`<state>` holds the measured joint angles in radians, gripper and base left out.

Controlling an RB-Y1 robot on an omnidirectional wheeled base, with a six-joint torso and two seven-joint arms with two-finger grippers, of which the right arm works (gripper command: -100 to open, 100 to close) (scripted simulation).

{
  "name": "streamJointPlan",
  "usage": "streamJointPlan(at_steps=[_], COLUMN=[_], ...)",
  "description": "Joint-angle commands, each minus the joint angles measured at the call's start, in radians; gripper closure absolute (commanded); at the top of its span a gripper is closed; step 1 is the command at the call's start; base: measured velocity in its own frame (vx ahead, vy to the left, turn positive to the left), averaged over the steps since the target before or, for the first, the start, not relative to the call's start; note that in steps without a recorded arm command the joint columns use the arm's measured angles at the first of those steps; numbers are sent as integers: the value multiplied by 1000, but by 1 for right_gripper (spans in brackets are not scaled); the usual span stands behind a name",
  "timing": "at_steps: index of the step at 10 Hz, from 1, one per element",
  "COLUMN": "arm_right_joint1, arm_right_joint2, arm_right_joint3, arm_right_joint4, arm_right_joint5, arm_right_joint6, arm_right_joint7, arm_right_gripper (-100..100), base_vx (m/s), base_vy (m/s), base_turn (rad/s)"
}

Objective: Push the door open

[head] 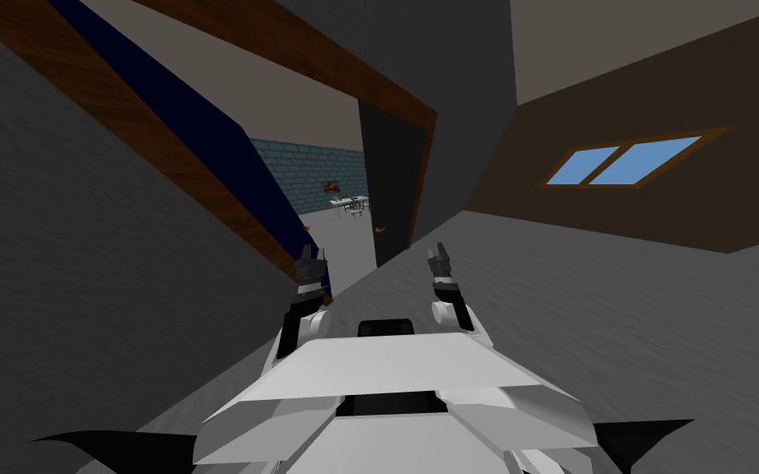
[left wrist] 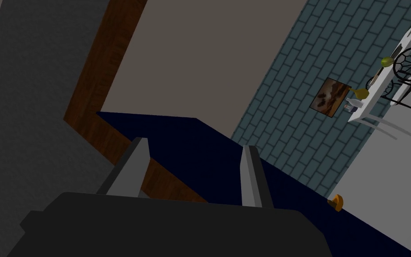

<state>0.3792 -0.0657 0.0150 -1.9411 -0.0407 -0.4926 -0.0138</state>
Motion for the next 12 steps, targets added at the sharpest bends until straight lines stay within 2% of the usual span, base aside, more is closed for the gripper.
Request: streamJointPlan(at_steps=[1, 12], arm_right_joint1=[-21, -131], arm_right_joint2=[-5, -28], arm_right_joint3=[-1, 7], arm_right_joint4=[40, 313], arm_right_joint5=[-2, -17], arm_right_joint6=[-6, -69], arm_right_joint7=[1, 7], arm_right_gripper=[-100, -100], base_vx=[86, 91], base_vy=[-39, -43], base_turn=[95, 114])
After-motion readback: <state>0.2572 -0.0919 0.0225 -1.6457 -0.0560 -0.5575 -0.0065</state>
